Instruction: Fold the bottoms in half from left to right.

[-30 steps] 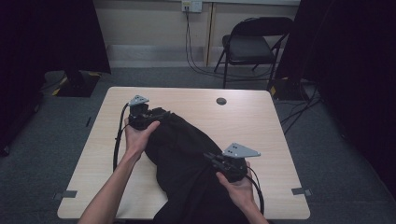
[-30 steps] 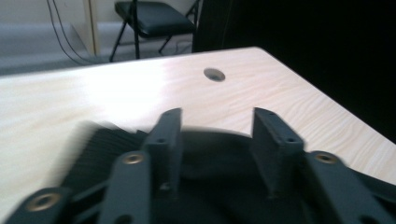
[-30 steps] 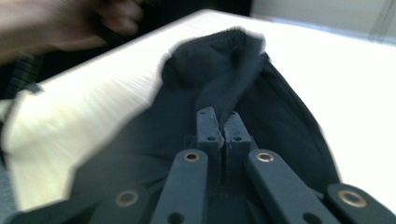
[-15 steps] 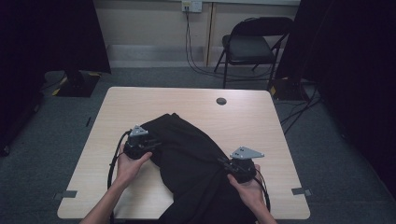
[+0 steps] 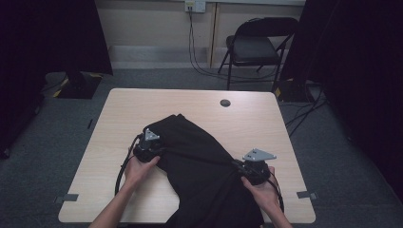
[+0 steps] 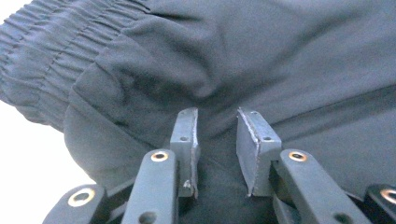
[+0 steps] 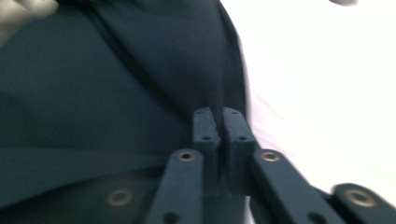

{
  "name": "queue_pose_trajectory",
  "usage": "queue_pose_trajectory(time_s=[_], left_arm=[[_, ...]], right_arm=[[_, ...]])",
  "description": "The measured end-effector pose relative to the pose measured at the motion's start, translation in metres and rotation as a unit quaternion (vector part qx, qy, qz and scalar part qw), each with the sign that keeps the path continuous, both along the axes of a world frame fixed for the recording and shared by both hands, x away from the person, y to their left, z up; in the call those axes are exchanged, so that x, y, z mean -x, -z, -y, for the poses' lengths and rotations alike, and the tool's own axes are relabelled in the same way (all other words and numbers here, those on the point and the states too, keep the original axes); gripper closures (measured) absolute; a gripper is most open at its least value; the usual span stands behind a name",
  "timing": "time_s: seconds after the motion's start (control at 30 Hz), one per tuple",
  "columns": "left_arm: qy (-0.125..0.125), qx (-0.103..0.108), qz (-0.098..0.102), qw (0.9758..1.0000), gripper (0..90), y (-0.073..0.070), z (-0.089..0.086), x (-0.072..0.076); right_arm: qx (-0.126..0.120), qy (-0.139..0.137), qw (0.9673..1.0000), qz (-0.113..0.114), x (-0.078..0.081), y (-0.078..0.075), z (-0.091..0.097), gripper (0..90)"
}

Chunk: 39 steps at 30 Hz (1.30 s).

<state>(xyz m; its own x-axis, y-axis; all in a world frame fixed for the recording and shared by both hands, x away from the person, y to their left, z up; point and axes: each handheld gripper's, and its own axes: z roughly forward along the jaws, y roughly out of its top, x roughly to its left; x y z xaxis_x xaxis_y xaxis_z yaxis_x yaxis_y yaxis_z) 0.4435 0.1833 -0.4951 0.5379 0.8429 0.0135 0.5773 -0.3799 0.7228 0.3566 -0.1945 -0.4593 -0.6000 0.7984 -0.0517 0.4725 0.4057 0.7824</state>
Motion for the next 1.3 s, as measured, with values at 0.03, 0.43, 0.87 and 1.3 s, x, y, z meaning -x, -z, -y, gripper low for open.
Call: queue_pose_trajectory(time_s=[0.03,0.43,0.87,1.3], left_arm=[[0.001,-0.006,0.006,1.0,69.3,0.0,0.001,-0.002],[0.003,0.073,0.003,0.9973,57.0,-0.006,-0.007,-0.004],[0.146,0.027,-0.047,0.9879,62.6,-0.009,0.032,0.068],[0.097,0.015,-0.002,0.9952,69.2,0.002,0.016,0.011]], right_arm=[[0.006,0.006,1.0,-0.004,0.0,0.003,0.003,80.9],[-0.031,-0.065,0.9972,-0.02,0.018,0.003,-0.025,64.8],[0.005,-0.148,0.9872,-0.058,0.029,0.032,-0.09,59.8],[-0.02,-0.147,0.9873,-0.057,-0.004,0.032,-0.129,53.7]])
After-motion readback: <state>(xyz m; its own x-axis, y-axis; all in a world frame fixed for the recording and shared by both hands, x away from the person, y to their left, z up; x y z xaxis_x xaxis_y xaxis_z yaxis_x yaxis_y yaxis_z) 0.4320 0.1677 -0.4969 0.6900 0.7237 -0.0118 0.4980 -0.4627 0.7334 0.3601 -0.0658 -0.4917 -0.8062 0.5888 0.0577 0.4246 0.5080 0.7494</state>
